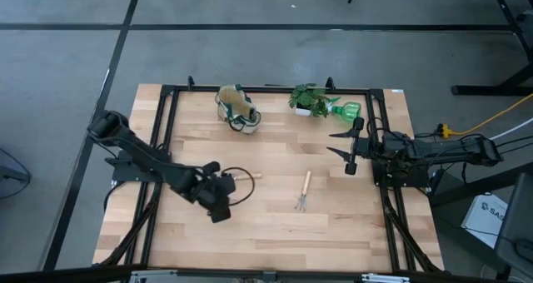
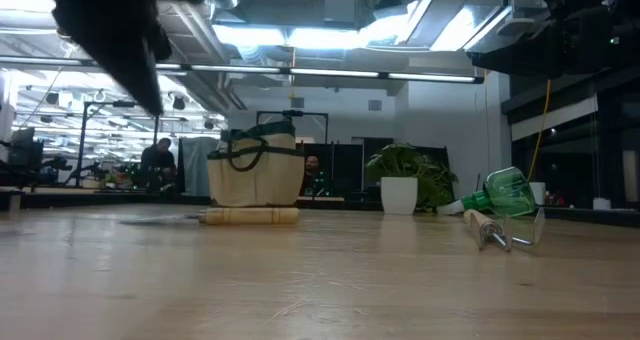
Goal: Pick & Place Garden tools in Gardening bag
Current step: Put the brown trowel into the gardening bag
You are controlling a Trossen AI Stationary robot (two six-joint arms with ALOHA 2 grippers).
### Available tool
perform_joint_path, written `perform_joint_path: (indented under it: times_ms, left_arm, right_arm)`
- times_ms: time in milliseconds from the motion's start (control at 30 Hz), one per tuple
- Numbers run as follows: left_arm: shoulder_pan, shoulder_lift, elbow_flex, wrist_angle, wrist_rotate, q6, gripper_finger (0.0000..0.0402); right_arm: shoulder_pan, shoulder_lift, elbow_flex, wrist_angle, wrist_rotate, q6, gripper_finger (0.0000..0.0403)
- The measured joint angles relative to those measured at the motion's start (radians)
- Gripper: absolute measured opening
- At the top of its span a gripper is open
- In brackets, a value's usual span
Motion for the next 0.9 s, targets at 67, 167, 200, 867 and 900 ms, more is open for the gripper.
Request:
perform_joint_path:
  times_ms: [67,167,200,867,900]
  left_arm:
    - [-0.033,-0.026,0.0,-0.006,-0.065,-0.017,0.0005]
    - [-0.074,-0.05,0.0,-0.007,-0.111,-0.037,0.0002]
    - [-0.084,-0.053,-0.002,-0.007,-0.119,-0.046,0.0002]
    - [-0.077,-0.053,-0.003,-0.027,-0.198,-0.234,0.0108]
    - [-0.076,-0.053,-0.003,-0.027,-0.191,-0.235,0.0117]
  right_arm:
    - [0.0,0.0,0.0,0.0,0.0,0.0,0.0195]
    - [0.0,0.0,0.0,0.0,0.0,0.0,0.0195]
    - [0.0,0.0,0.0,0.0,0.0,0.0,0.0195]
    - [0.0,0.0,0.0,0.0,0.0,0.0,0.0195]
    - [0.0,0.0,0.0,0.0,0.0,0.0,0.0195]
